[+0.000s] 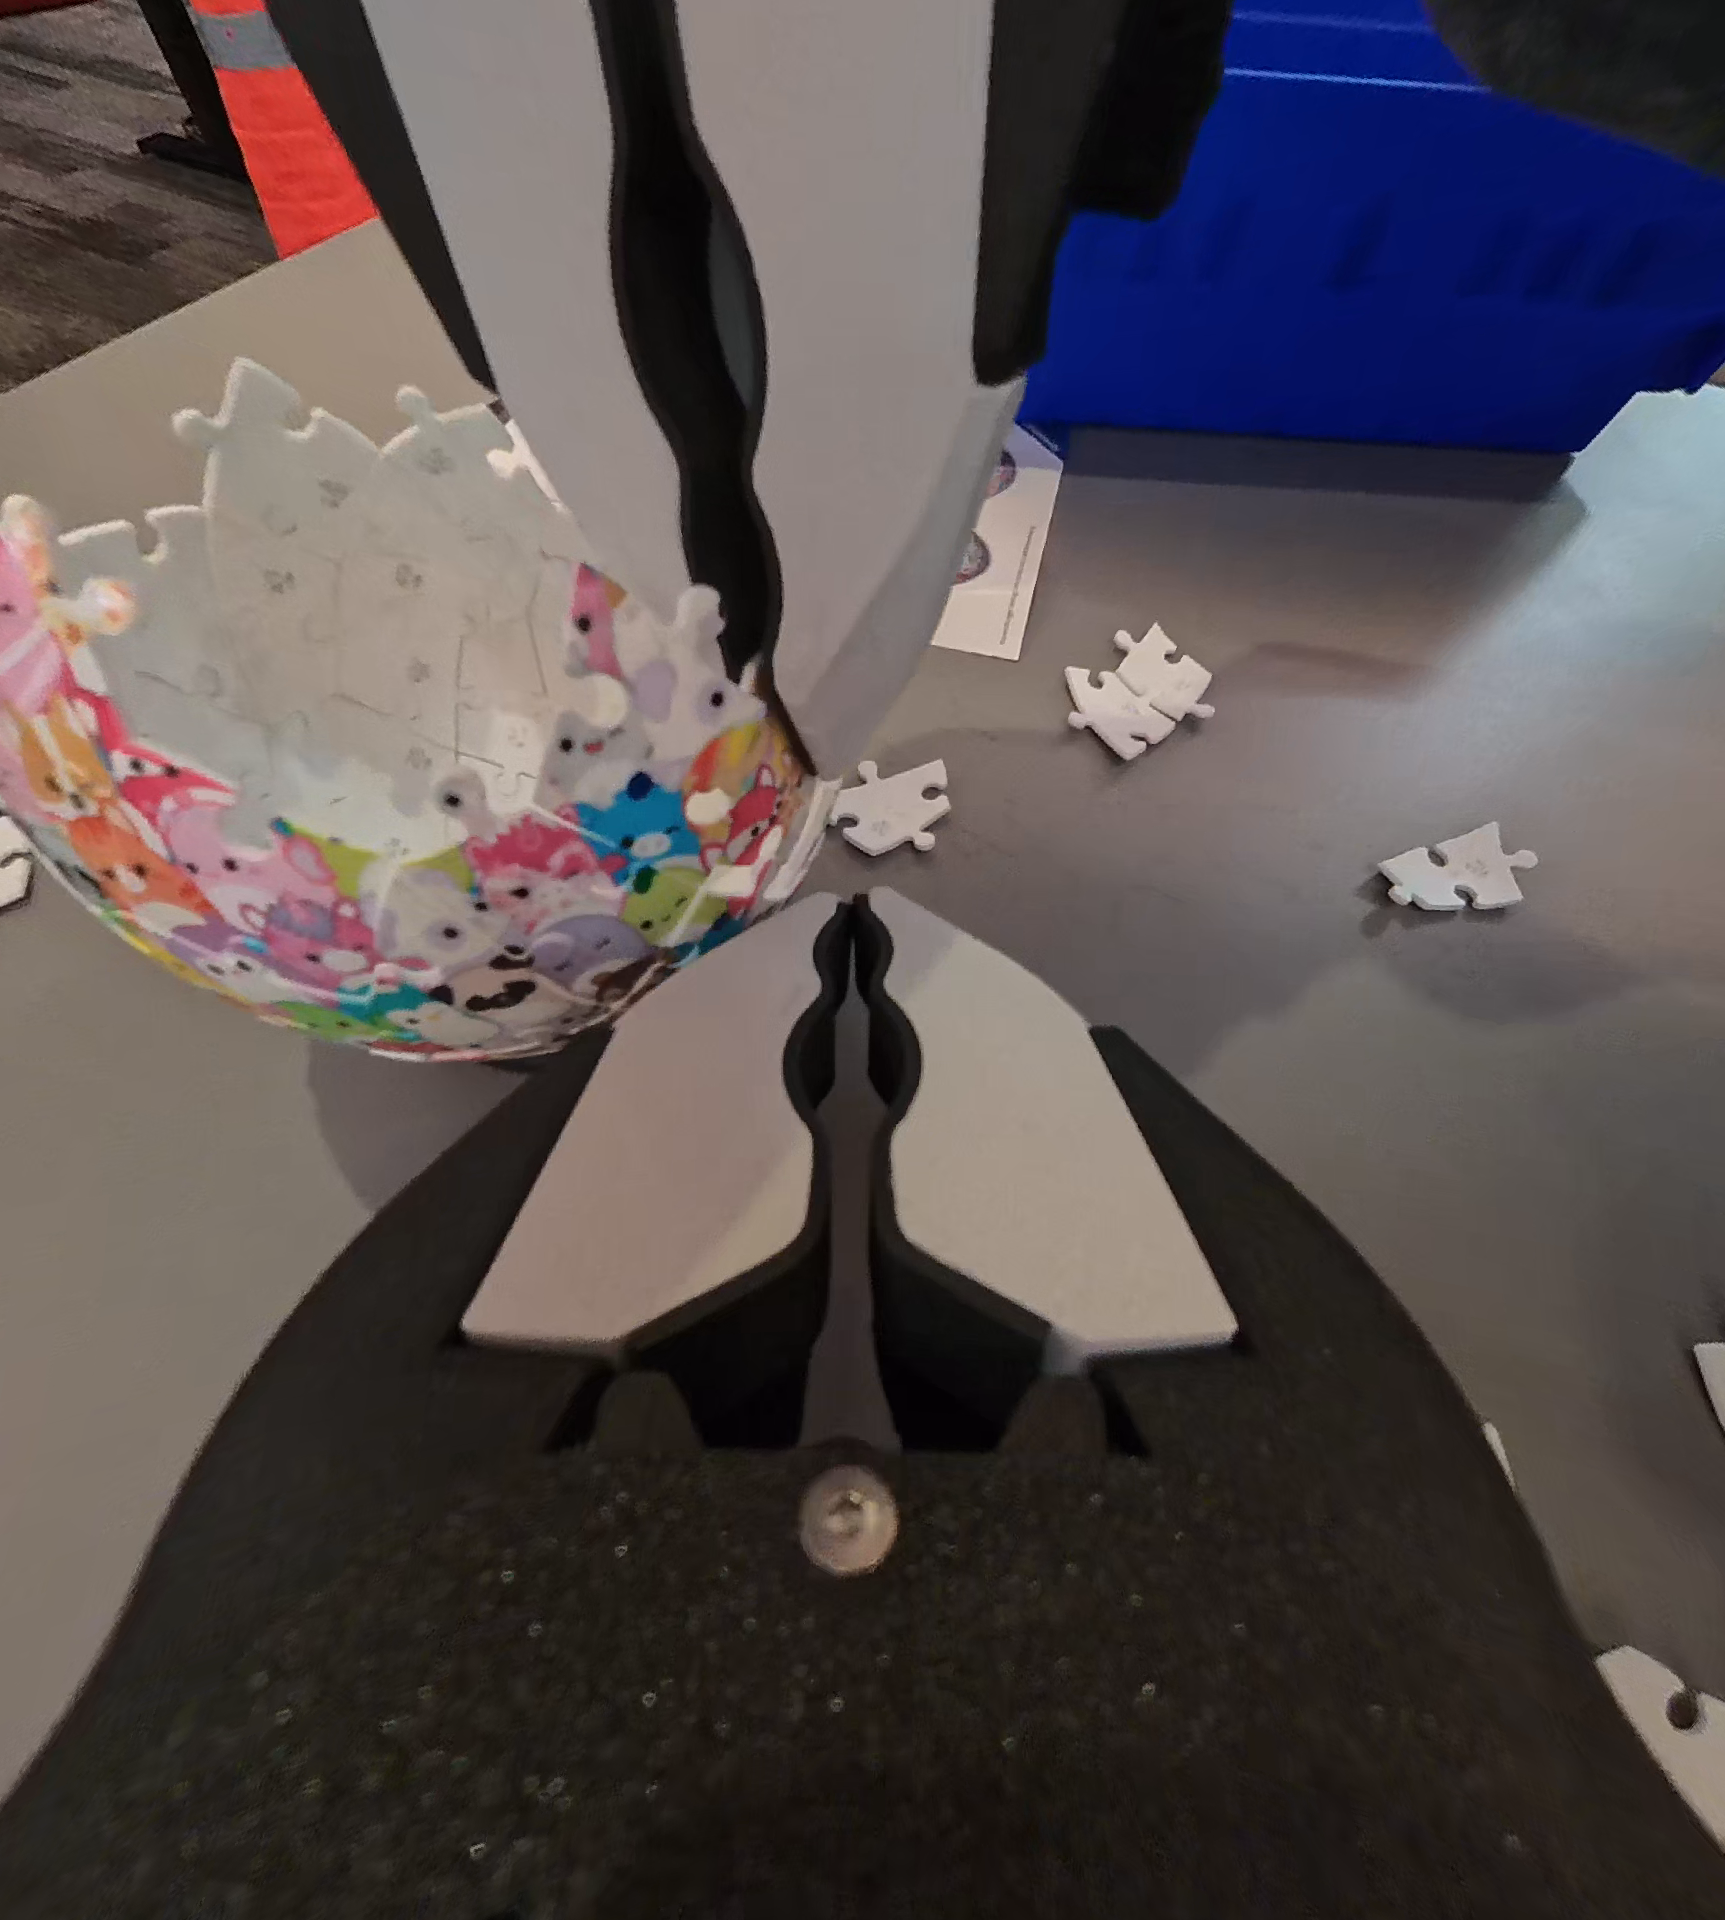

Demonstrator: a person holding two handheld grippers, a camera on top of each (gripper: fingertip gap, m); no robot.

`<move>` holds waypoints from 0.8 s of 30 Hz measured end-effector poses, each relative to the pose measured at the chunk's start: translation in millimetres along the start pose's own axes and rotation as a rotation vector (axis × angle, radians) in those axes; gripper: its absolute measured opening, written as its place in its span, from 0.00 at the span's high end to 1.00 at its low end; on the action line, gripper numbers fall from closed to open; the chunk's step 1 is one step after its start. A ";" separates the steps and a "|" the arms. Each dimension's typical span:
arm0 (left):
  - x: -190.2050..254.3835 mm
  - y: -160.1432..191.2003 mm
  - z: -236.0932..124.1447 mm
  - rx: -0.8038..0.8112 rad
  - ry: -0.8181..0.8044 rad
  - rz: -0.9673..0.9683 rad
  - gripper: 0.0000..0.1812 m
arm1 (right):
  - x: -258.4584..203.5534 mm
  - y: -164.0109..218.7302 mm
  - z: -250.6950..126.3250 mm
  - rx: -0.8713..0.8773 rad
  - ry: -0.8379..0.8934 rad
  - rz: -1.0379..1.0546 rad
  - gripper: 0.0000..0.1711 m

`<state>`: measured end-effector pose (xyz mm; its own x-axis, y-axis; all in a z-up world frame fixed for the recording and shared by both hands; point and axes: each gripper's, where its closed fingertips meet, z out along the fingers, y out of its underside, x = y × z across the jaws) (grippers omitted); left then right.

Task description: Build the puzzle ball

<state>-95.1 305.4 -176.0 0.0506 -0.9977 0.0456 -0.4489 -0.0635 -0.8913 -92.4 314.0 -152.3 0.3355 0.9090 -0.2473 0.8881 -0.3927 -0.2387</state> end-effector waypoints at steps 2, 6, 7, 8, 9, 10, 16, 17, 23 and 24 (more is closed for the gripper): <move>0.4 0.3 -2.8 0.004 0.005 -0.004 1.00 | -0.4 0.5 0.9 0.004 -0.006 0.009 0.98; -4.1 1.8 -6.8 0.011 -0.001 -0.023 1.00 | -0.7 0.7 1.1 0.012 0.001 0.008 0.98; -4.5 2.3 -6.0 0.008 0.004 -0.033 1.00 | -0.9 0.7 0.9 0.014 -0.001 0.009 0.98; -5.0 3.0 -5.0 0.003 0.006 -0.038 1.00 | -0.9 0.8 0.9 0.015 -0.002 0.010 0.98; -5.5 3.6 -4.3 0.000 0.003 -0.038 1.00 | -0.9 0.7 0.9 0.017 -0.003 0.012 0.98; -5.5 3.7 -4.0 -0.001 0.003 -0.036 1.00 | -1.2 0.3 1.0 0.019 -0.005 0.013 0.98; -5.4 2.8 -3.0 0.003 0.012 -0.046 1.00 | -1.9 -2.9 2.1 0.015 0.004 0.001 0.98; -5.2 3.0 -2.7 0.001 0.015 -0.049 1.00 | -2.1 -3.5 2.1 0.015 0.005 0.001 0.98; -4.8 2.5 -2.2 0.002 0.021 -0.052 1.00 | -1.6 -5.3 4.3 0.002 0.012 0.005 0.98; -4.7 2.4 -2.1 0.002 0.023 -0.053 1.00 | -1.7 -5.6 4.5 0.001 0.013 0.005 0.98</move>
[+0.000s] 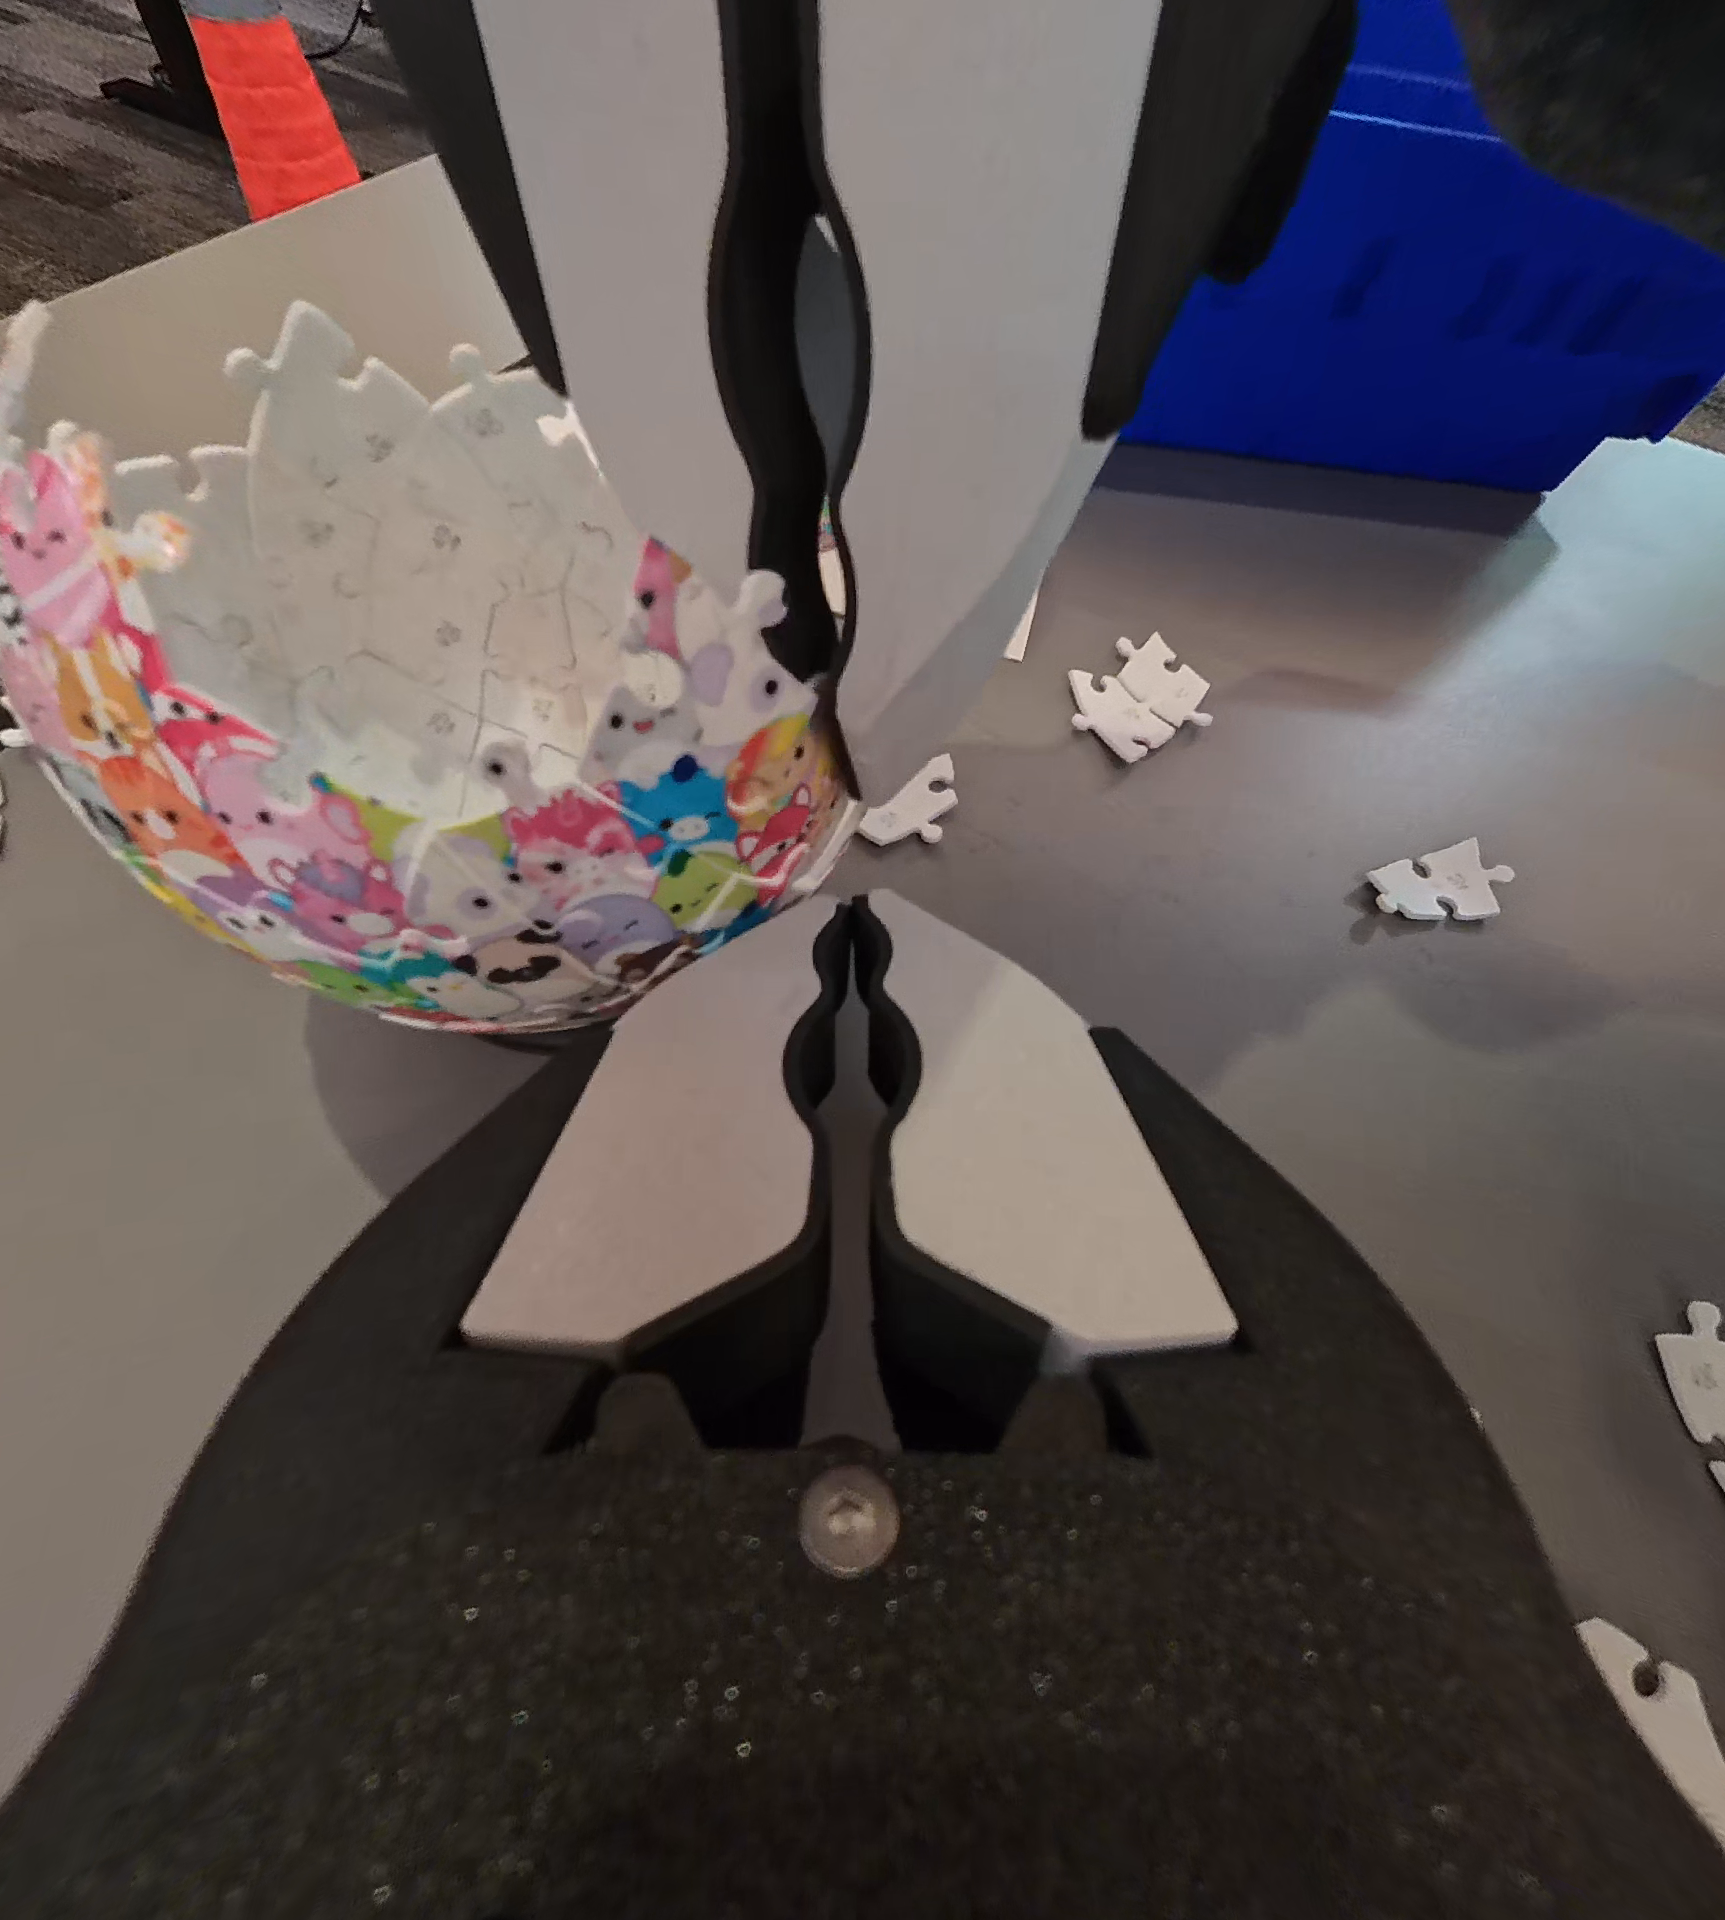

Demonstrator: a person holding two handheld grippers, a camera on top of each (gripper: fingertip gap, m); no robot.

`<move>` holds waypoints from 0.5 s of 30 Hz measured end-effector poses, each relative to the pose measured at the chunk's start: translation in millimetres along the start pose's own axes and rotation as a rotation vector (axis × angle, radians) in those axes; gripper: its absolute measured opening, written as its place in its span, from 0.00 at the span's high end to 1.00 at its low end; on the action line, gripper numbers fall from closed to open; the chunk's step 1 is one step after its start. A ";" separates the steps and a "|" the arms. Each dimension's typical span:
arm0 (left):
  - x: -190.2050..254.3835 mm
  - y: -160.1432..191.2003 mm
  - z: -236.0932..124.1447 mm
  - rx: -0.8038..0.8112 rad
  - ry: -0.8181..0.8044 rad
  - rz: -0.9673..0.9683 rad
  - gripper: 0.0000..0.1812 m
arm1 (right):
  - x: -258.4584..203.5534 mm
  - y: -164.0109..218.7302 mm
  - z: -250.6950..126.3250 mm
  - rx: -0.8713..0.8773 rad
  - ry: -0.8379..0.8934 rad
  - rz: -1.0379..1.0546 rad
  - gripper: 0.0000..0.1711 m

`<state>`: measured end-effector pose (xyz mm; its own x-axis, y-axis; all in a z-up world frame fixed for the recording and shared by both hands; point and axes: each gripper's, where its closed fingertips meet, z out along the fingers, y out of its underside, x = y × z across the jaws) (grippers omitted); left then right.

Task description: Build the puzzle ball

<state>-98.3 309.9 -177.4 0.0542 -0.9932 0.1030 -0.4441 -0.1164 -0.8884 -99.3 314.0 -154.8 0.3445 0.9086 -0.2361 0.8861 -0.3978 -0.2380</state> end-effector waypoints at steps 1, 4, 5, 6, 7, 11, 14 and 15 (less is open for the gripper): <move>0.0 -0.3 0.0 0.001 0.001 -0.001 1.00 | -0.1 -0.2 0.1 -0.003 0.001 0.001 0.98; 0.5 -1.1 0.0 0.006 0.006 -0.005 1.00 | -0.2 -0.4 -0.1 -0.006 0.000 0.012 0.98; 0.6 -1.3 0.2 0.007 0.007 -0.005 1.00 | -0.1 -0.5 -0.1 -0.005 -0.002 0.019 0.98; 0.7 -1.3 0.4 0.006 0.009 -0.006 1.00 | -0.1 -0.4 -0.1 -0.006 -0.004 0.031 0.98; 0.8 -1.4 0.6 0.006 0.009 -0.006 1.00 | -0.3 -0.6 -0.2 -0.007 -0.007 0.041 0.98; 1.5 -2.0 0.8 0.008 0.013 -0.005 1.00 | -0.6 -0.3 0.2 -0.010 -0.008 0.047 0.97; 2.2 -3.3 -1.3 0.019 0.018 -0.010 1.00 | -0.9 -0.5 0.7 -0.019 -0.001 0.039 0.98; 2.6 -3.7 -3.7 0.026 0.020 -0.013 1.00 | -1.3 -0.3 0.8 -0.022 -0.003 0.038 0.98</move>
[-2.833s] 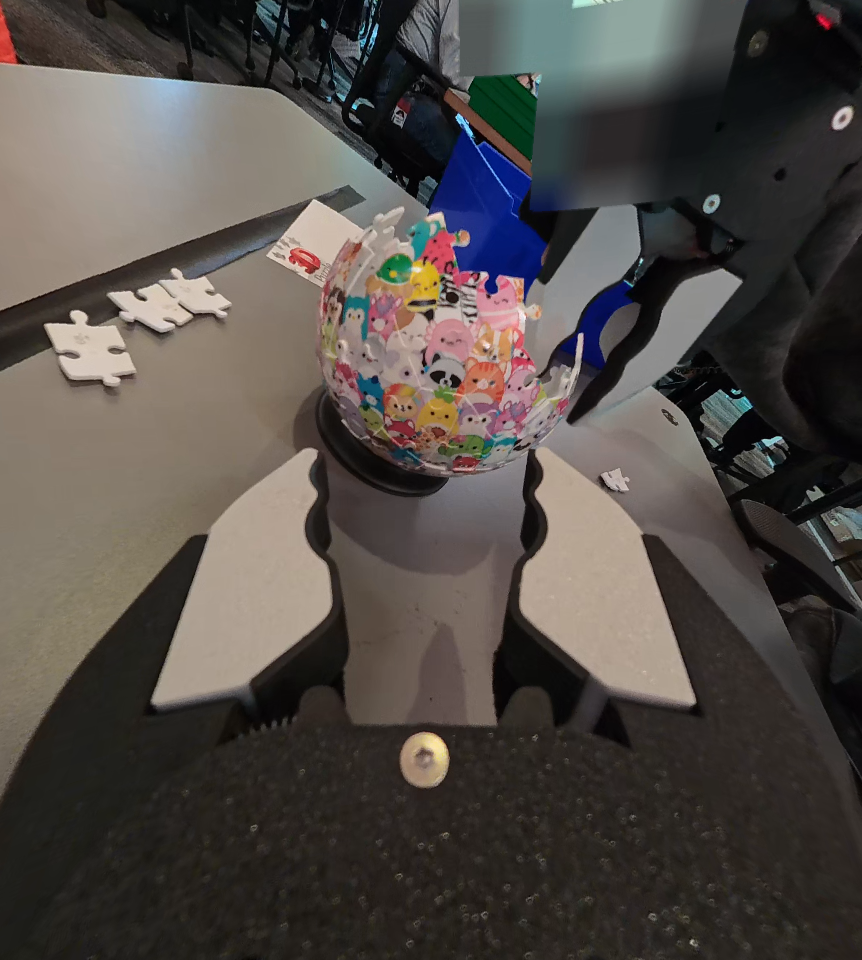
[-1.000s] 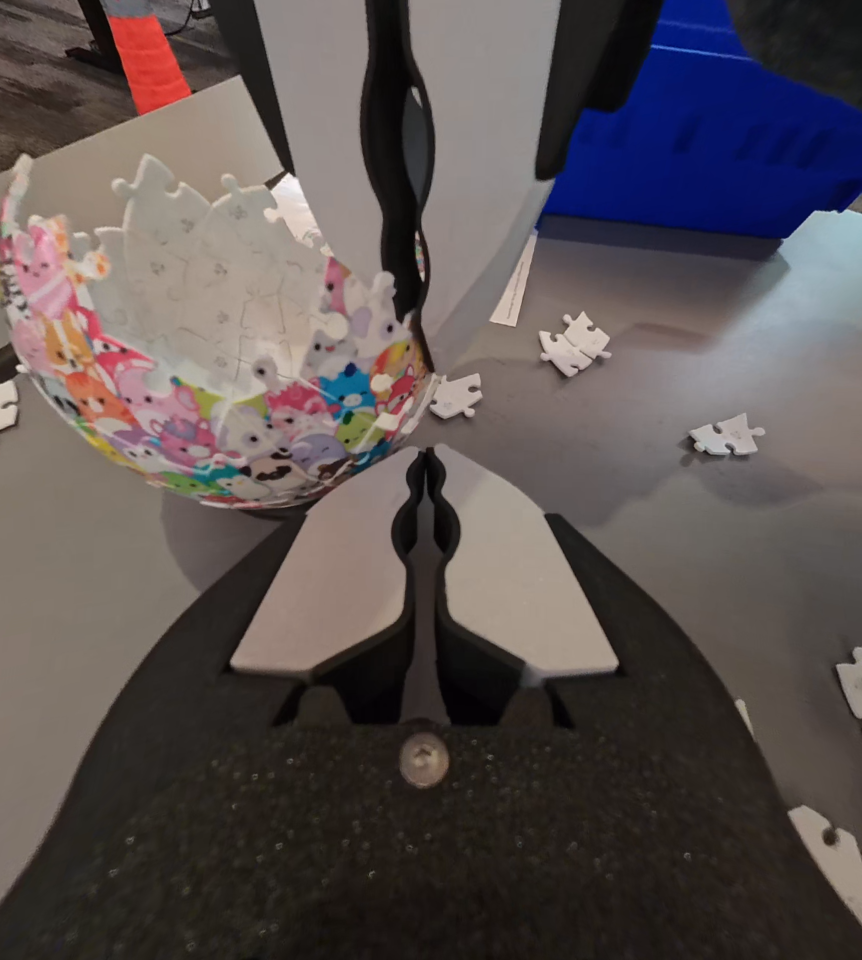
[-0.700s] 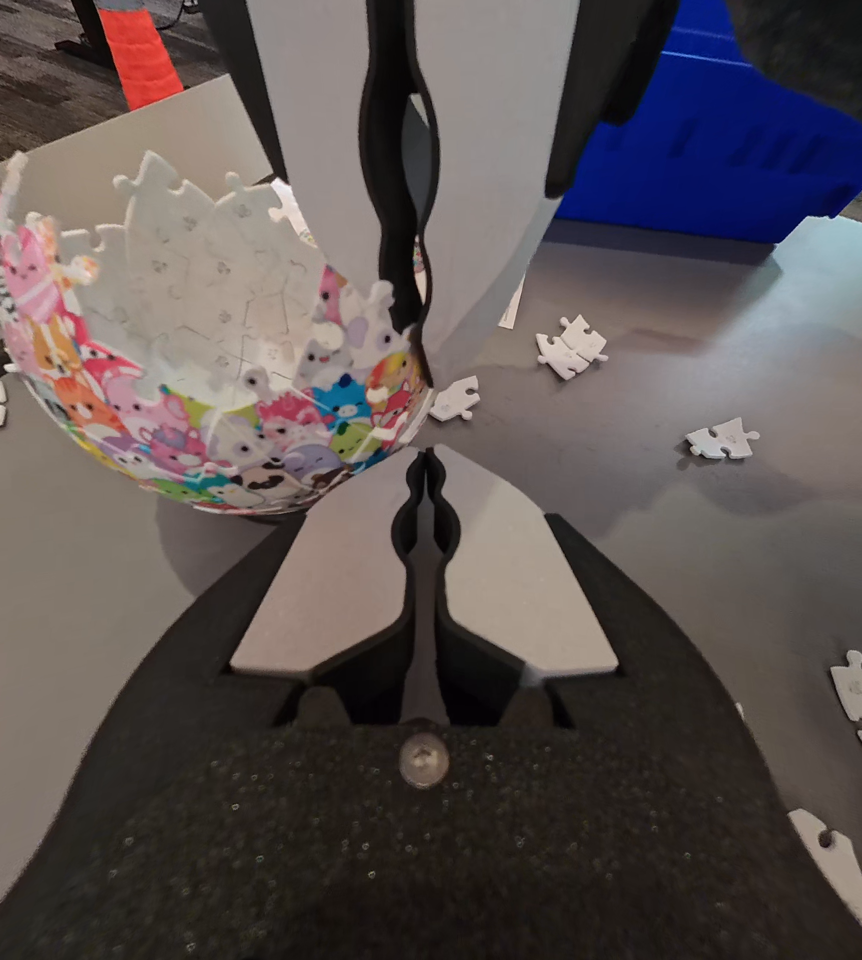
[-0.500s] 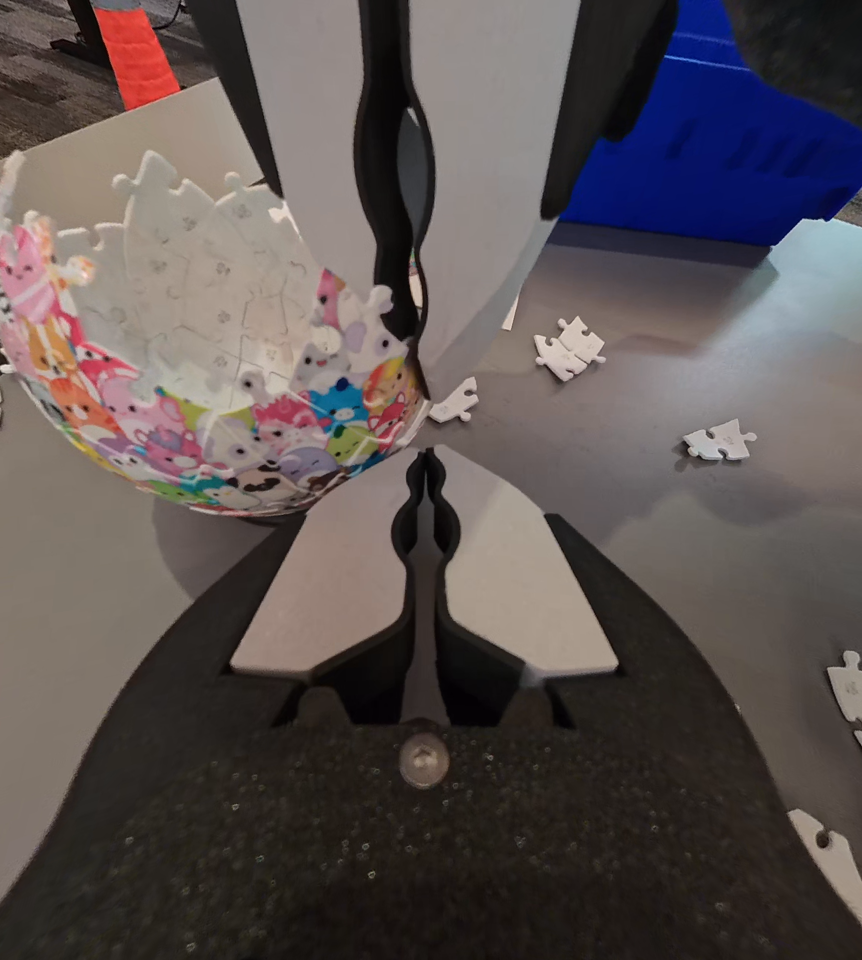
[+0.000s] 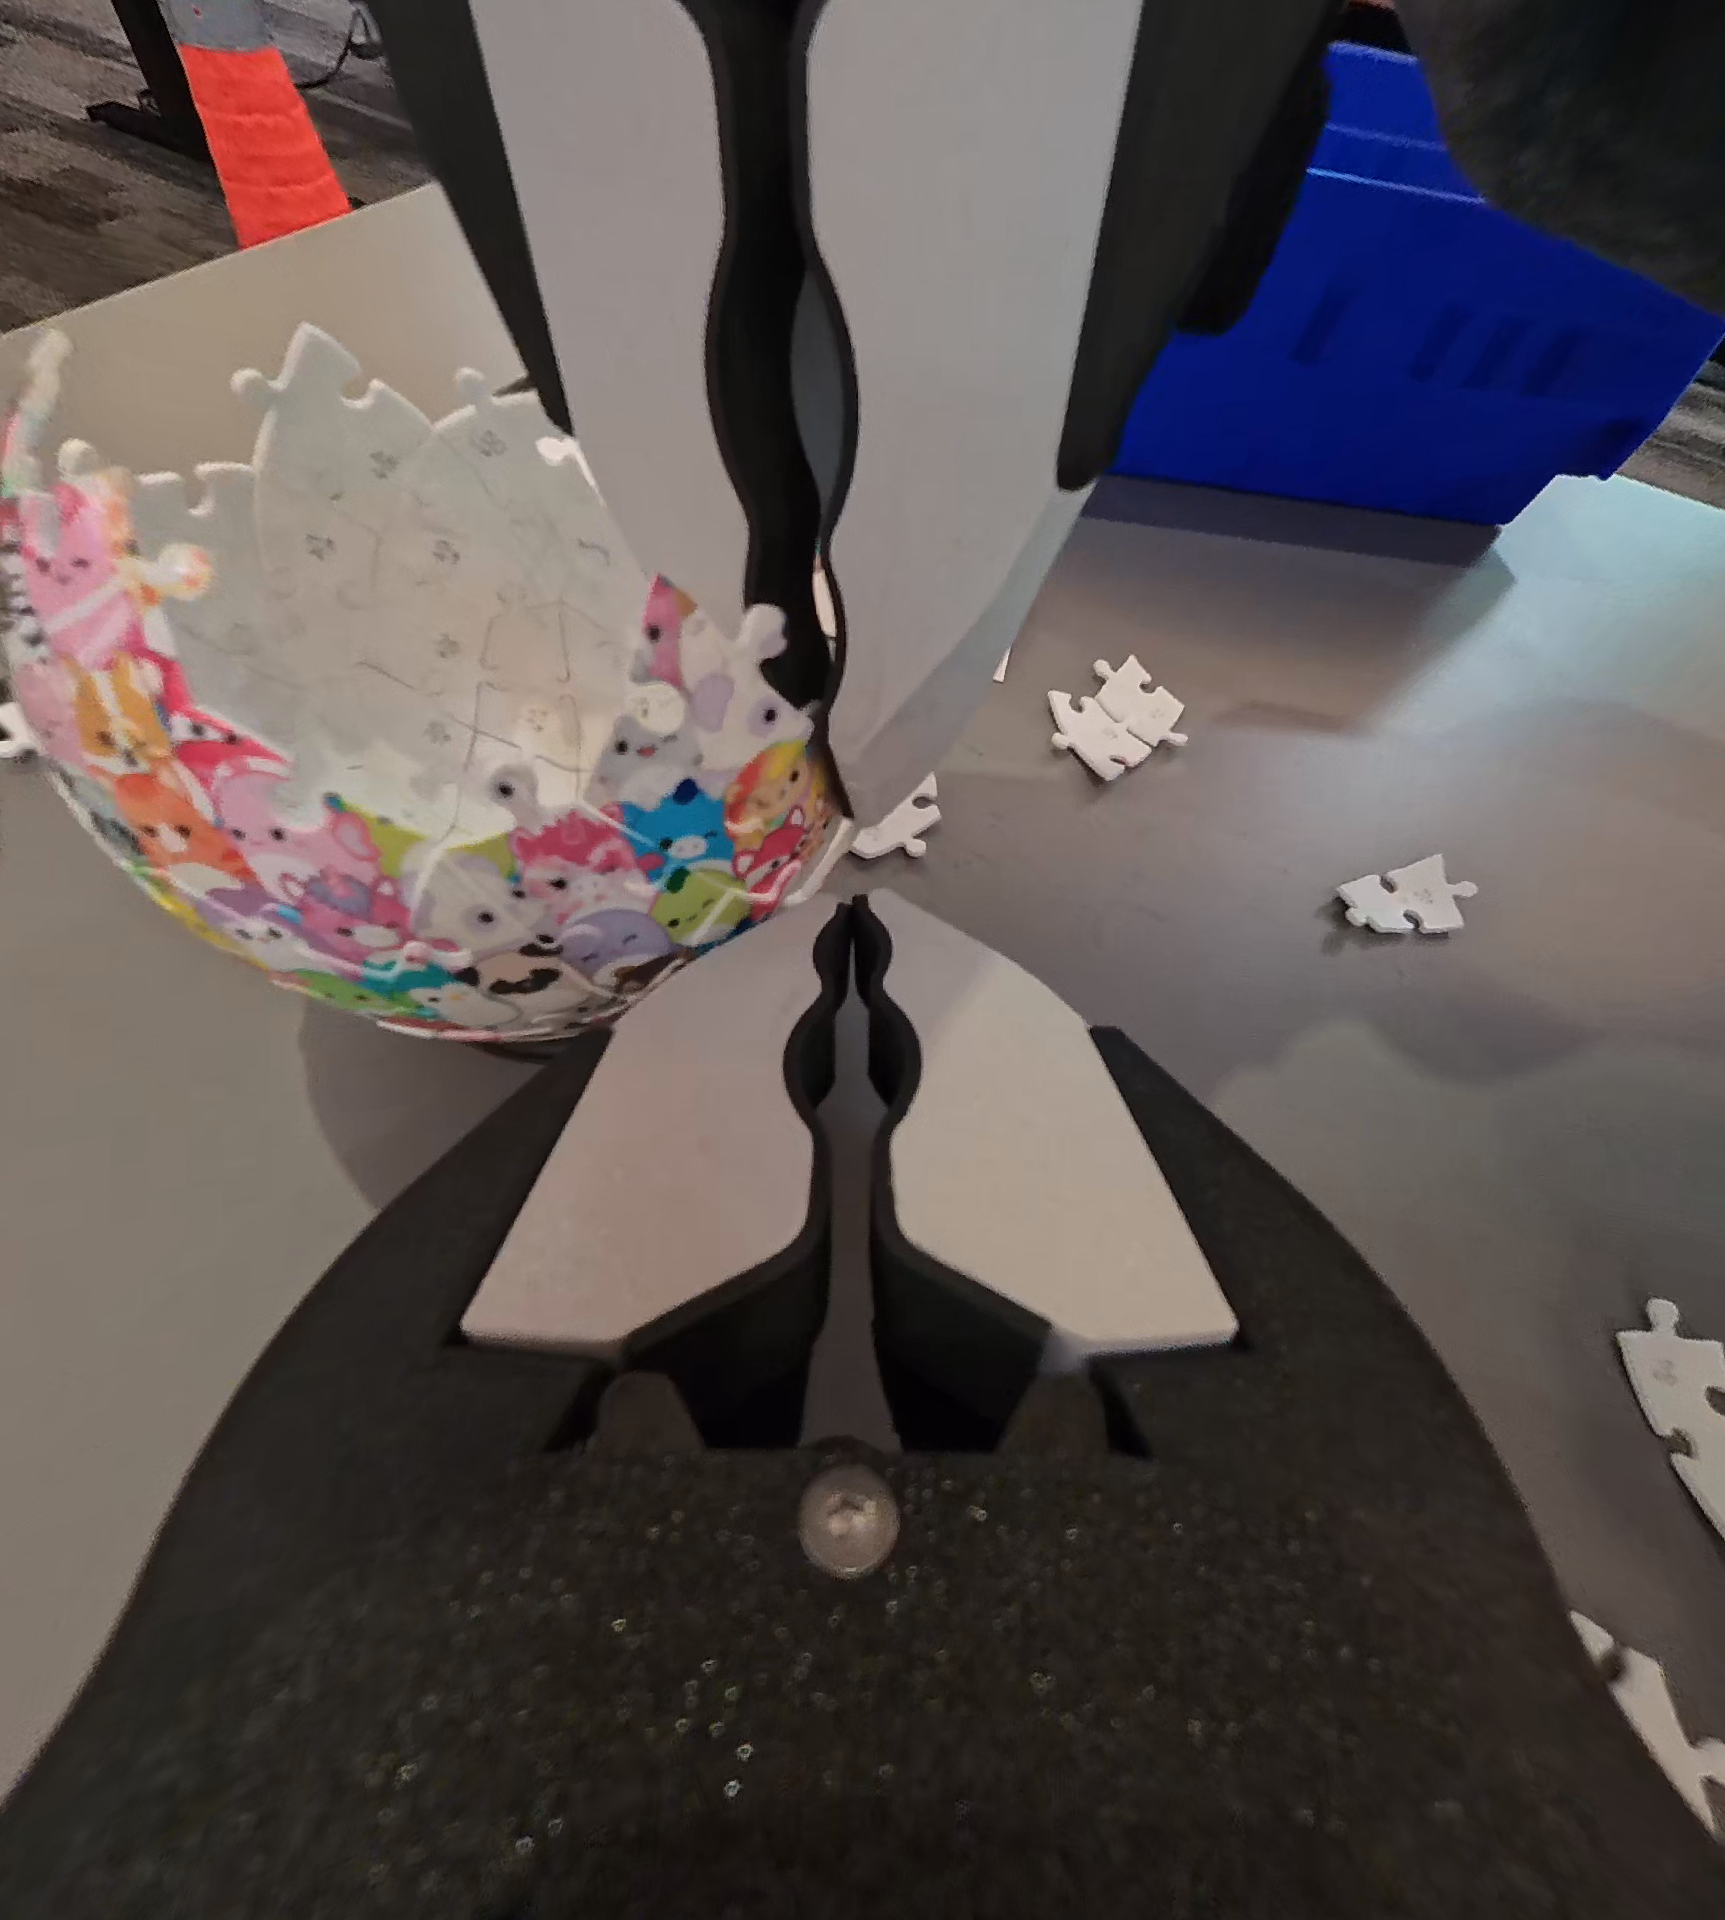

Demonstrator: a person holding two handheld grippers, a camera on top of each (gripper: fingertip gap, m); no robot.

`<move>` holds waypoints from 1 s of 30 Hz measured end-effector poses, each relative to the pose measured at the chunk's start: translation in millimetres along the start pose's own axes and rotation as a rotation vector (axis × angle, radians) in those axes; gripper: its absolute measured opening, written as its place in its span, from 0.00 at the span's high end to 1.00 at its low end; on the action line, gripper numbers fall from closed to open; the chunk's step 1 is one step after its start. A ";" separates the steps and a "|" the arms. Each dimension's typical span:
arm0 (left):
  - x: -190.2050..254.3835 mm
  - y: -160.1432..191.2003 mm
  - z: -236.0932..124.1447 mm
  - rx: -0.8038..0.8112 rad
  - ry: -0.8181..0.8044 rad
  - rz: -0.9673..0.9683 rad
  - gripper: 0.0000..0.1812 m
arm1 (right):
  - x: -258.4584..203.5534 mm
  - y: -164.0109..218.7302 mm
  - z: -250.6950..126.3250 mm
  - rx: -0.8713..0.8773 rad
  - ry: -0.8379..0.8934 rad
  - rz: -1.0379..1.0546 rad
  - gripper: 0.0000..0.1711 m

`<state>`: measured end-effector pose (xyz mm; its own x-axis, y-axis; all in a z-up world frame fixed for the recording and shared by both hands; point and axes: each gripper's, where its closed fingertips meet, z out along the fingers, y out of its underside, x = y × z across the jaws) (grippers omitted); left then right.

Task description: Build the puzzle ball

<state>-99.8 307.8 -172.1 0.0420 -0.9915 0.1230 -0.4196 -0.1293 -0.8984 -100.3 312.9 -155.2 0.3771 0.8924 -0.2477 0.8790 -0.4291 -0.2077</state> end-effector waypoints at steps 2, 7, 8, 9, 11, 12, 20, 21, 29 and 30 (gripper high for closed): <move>0.4 -0.6 -5.5 0.015 0.002 -0.002 1.00 | -0.5 -0.4 -0.1 -0.001 -0.004 0.002 0.98; -5.5 2.8 -4.2 -0.004 -0.003 -0.032 1.00 | -0.1 -0.2 -0.7 -0.005 -0.005 0.001 0.98; -5.4 3.0 -3.6 -0.007 -0.006 -0.027 1.00 | -0.2 -0.3 -0.9 -0.005 -0.007 0.002 0.98; -5.5 2.7 -3.2 -0.006 -0.012 -0.020 1.00 | 0.0 -0.4 -1.1 -0.006 -0.005 0.002 0.98; -5.2 2.7 -2.4 -0.008 -0.018 -0.010 1.00 | -0.2 -0.5 -1.0 -0.007 -0.005 0.001 0.98; -4.8 2.7 -1.9 -0.009 -0.017 -0.009 1.00 | -0.3 -0.8 -0.7 -0.007 -0.005 0.001 0.98; -3.9 2.6 -0.7 -0.011 -0.009 -0.013 1.00 | -2.4 -2.6 2.5 -0.013 -0.013 0.008 0.96; -3.9 2.5 -0.7 -0.011 -0.008 -0.013 1.00 | -2.5 -2.7 2.7 -0.014 -0.013 0.008 0.96; -3.9 1.5 -1.7 -0.002 -0.007 -0.017 1.00 | -4.5 -3.4 2.0 -0.028 -0.020 -0.001 0.93; -4.0 1.5 -1.8 -0.001 -0.007 -0.018 1.00 | -3.9 -3.7 1.4 -0.026 -0.011 -0.001 0.93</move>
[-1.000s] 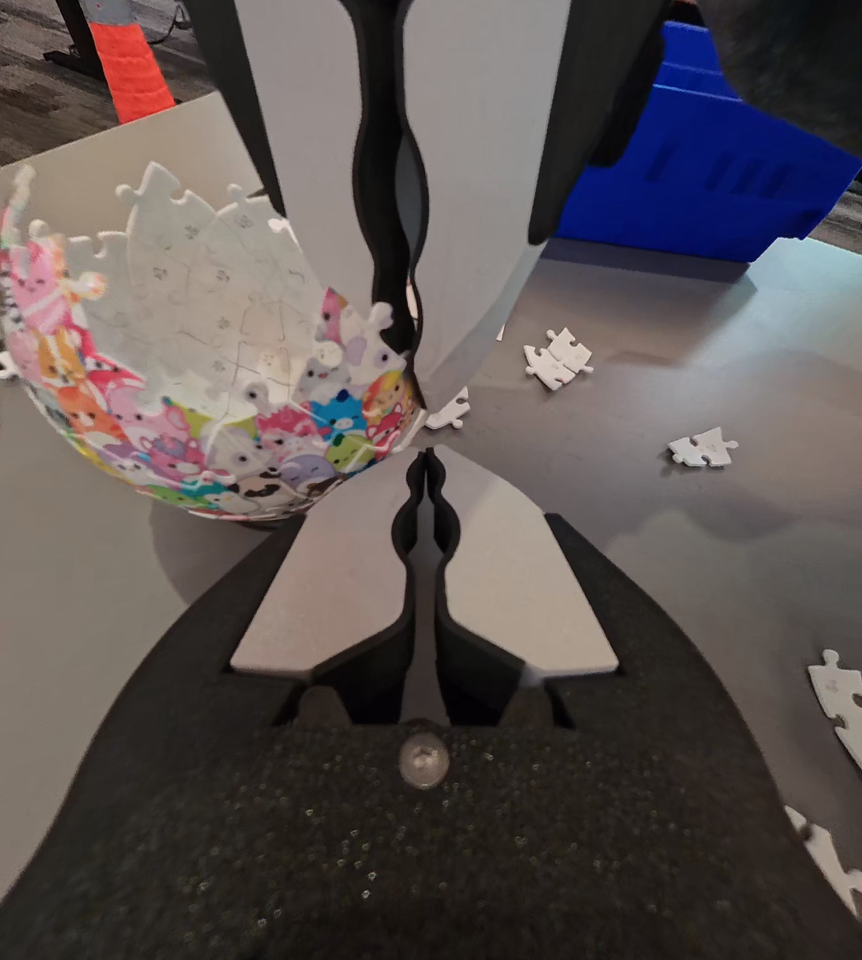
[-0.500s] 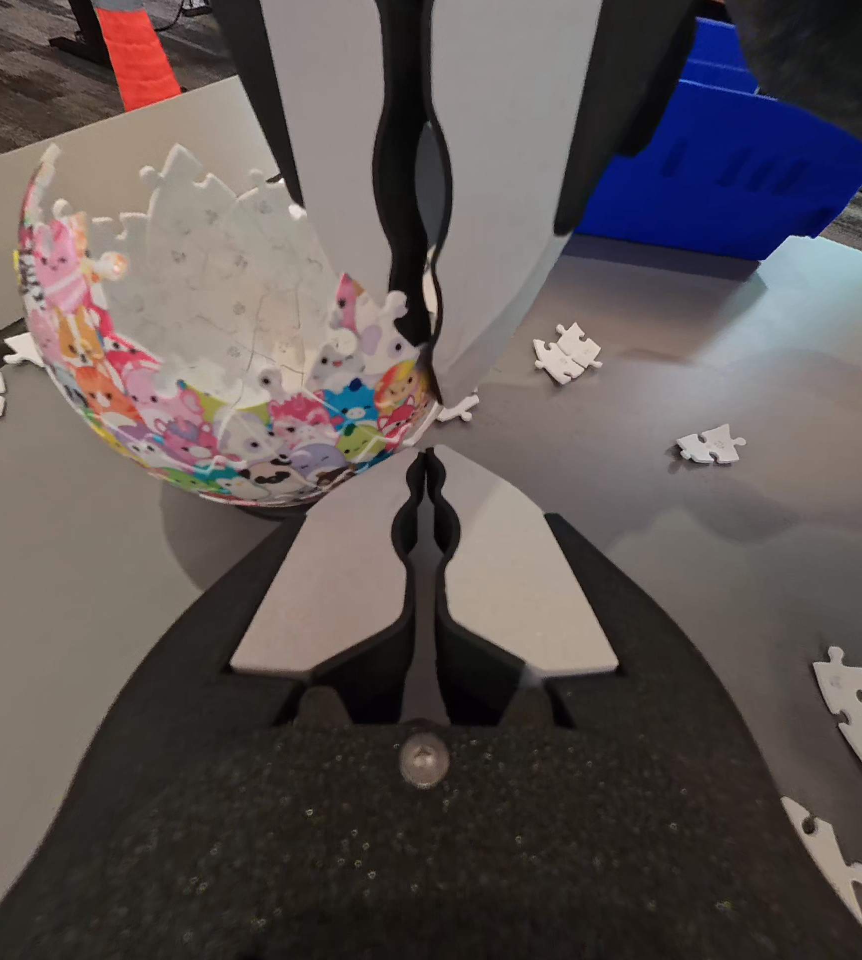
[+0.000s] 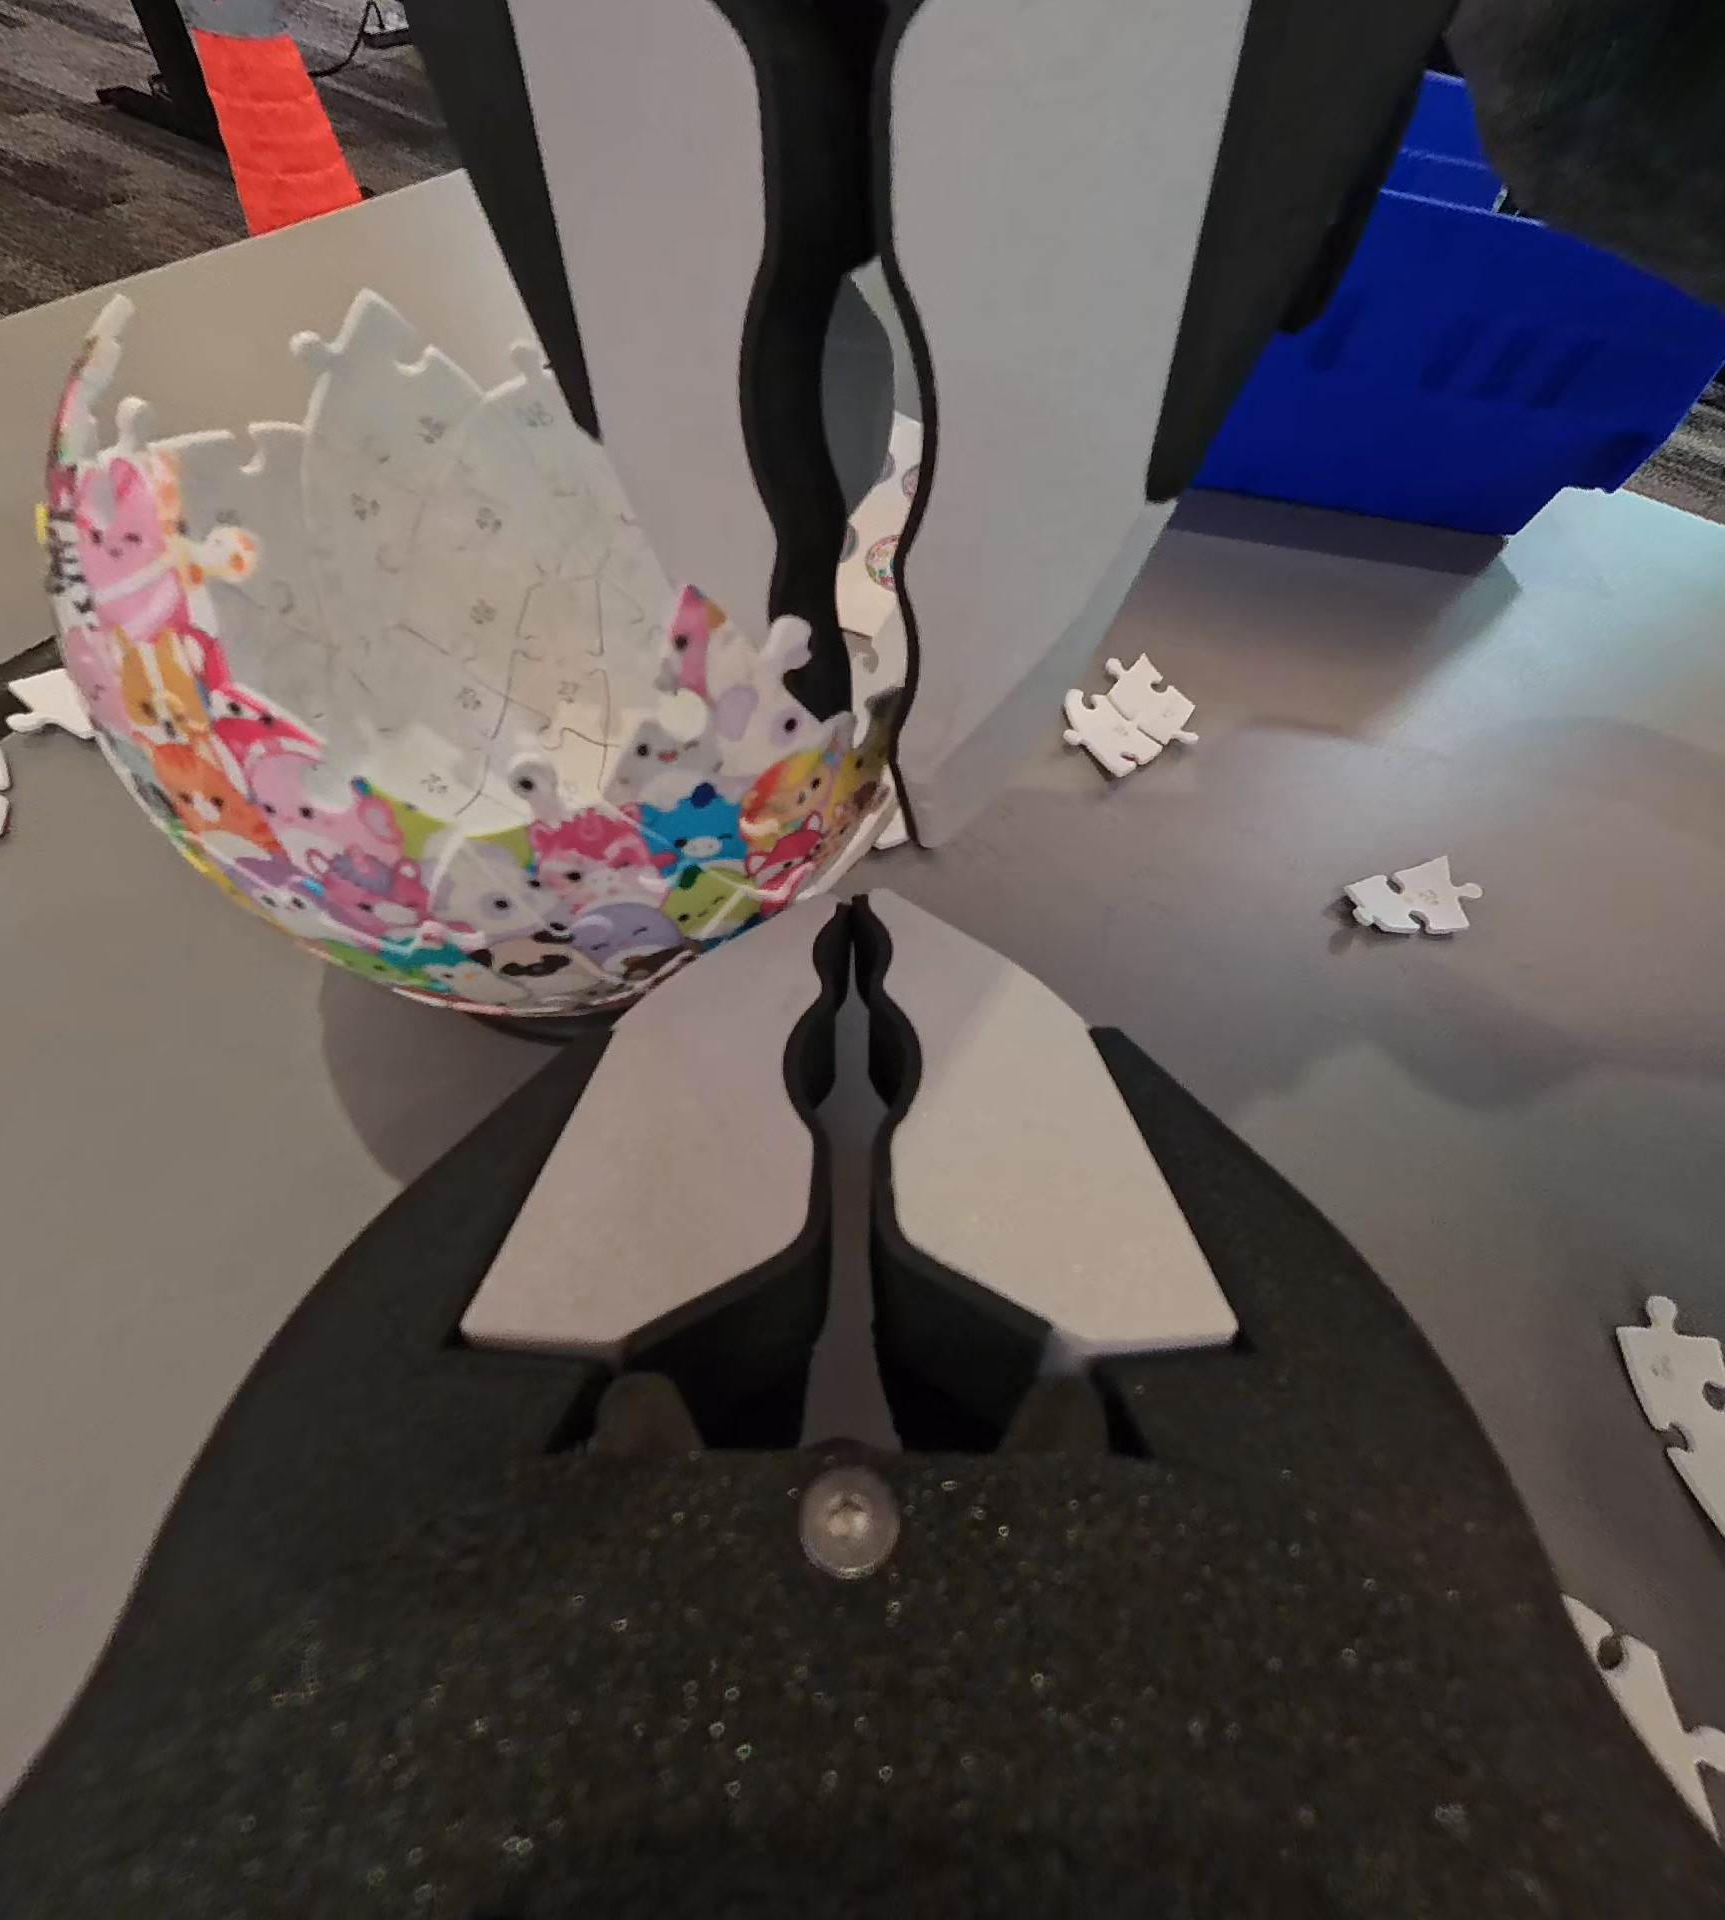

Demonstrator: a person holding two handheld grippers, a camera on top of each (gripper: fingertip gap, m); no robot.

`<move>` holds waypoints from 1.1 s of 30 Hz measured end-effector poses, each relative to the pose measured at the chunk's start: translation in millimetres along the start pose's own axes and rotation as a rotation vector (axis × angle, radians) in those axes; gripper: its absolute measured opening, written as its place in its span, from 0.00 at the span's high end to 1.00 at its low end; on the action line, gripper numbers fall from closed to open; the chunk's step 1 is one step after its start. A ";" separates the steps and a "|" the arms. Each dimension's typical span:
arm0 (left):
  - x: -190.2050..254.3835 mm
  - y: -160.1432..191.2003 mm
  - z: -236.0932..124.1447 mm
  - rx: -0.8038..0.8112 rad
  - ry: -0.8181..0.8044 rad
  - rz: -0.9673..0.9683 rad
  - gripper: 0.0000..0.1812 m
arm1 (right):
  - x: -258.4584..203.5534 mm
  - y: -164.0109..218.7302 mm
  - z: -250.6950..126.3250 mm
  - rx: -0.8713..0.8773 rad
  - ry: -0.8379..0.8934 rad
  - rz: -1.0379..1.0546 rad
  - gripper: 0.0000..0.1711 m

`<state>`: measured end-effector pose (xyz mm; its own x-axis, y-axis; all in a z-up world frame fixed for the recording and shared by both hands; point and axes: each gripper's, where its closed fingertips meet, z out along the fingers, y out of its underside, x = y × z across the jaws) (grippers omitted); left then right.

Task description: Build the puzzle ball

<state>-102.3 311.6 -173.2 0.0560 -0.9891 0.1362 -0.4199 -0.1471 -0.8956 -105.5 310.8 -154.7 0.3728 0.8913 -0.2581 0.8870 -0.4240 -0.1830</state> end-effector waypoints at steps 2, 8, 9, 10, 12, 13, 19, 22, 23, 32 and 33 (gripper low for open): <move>-0.1 -0.2 -0.4 0.002 0.001 -0.002 1.00 | 1.3 -2.2 -2.3 0.017 0.028 0.003 0.93; 0.1 -0.2 -0.7 0.003 0.001 -0.002 1.00 | -1.7 -4.5 -6.6 0.055 0.079 -0.002 0.92; 0.2 -0.2 -0.7 0.003 0.001 -0.001 1.00 | -2.7 -3.7 -6.1 0.053 0.077 0.002 0.92; 0.5 -0.2 -0.8 0.004 0.002 -0.001 1.00 | -3.0 -2.6 -5.6 0.048 0.079 0.007 0.92; 0.5 -0.4 -1.1 0.006 0.002 0.000 1.00 | -3.3 -1.9 -5.1 0.048 0.082 0.016 0.92; 0.6 -0.5 -1.2 0.006 0.003 -0.001 1.00 | -3.7 -2.2 -4.9 0.050 0.082 0.020 0.92; 1.1 -0.6 -2.3 0.009 0.006 -0.001 1.00 | 0.1 -6.9 -7.2 0.079 0.115 0.049 0.89; 1.1 -0.7 -3.6 0.013 0.009 -0.006 1.00 | -0.7 -11.5 -9.6 0.111 0.114 0.067 0.88; 1.1 -0.8 -4.0 0.015 0.011 -0.009 1.00 | 0.3 -12.2 -10.3 0.116 0.121 0.077 0.88; 1.1 -0.5 -4.9 0.016 0.016 -0.014 1.00 | 8.0 -16.7 -17.1 0.174 0.139 0.151 0.93; 1.1 -0.5 -4.8 0.016 0.016 -0.013 1.00 | 7.8 -16.8 -17.2 0.178 0.132 0.155 0.94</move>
<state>-106.3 310.6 -170.6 0.0468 -0.9868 0.1549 -0.4047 -0.1605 -0.9002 -112.8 327.6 -137.3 0.5428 0.8220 -0.1722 0.7590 -0.5679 -0.3184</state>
